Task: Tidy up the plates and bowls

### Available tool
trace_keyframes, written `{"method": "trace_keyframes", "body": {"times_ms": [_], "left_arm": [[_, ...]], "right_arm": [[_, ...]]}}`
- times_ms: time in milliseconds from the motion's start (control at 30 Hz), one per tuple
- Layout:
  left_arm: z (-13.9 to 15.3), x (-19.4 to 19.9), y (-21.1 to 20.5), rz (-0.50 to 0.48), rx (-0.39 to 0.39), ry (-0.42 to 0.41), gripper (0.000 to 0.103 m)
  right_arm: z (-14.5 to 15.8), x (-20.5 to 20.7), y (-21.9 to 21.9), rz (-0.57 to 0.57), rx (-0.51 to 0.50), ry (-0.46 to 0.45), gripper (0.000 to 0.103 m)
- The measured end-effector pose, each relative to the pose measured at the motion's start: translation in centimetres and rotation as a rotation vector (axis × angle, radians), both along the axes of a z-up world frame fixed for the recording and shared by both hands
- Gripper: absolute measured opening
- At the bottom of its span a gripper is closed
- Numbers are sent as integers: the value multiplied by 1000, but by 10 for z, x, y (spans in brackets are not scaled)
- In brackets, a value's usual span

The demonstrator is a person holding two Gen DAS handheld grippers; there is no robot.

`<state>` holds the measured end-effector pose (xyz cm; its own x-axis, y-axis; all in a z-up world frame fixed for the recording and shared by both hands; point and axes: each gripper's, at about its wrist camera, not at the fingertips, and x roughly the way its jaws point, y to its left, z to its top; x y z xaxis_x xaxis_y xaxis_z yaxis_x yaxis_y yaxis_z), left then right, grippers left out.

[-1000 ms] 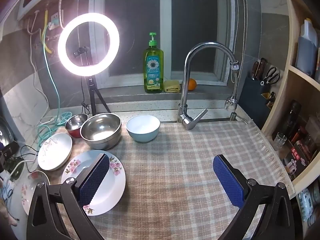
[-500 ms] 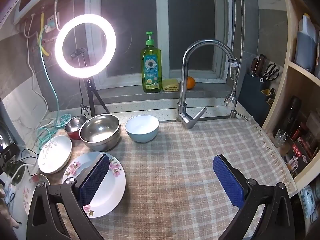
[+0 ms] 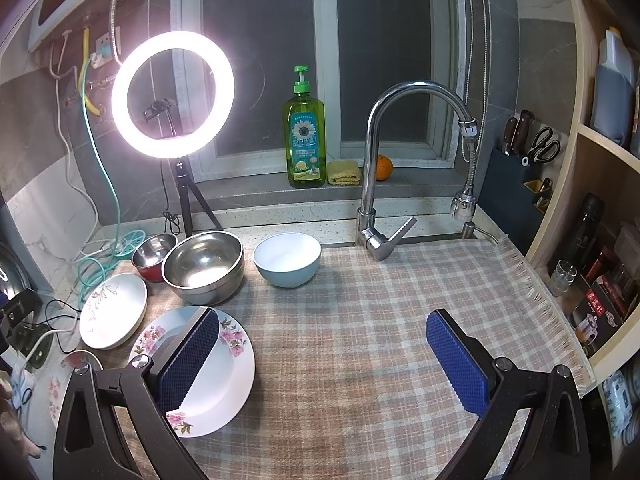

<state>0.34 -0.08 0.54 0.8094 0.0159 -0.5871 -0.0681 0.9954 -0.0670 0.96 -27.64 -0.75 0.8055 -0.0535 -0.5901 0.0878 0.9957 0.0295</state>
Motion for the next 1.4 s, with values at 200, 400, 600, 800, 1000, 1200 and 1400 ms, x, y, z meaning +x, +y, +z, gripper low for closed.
{"method": "trace_keyframes", "body": {"times_ms": [200,400,600,800,1000,1200,1400], "left_arm": [[0,0,1,1,1,0,102],[0,-2,2,1,0,-4,102],[1,-3,4,2,-3,-7,102],[1,-5,4,1,-2,-6,102],[0,-5,4,2,-2,-6,102],[1,-5,4,2,-2,-8,102],[0,-6,4,1,0,-7,102]], "right_arm": [[0,-1,0,0,3,-2,103],[0,-1,0,3,2,-2,103],[2,-3,2,4,7,-2,103],[1,-3,3,3,8,0,103],[0,-4,2,3,5,0,103],[0,-4,2,3,7,0,103],[0,-3,1,4,8,1,103]]}}
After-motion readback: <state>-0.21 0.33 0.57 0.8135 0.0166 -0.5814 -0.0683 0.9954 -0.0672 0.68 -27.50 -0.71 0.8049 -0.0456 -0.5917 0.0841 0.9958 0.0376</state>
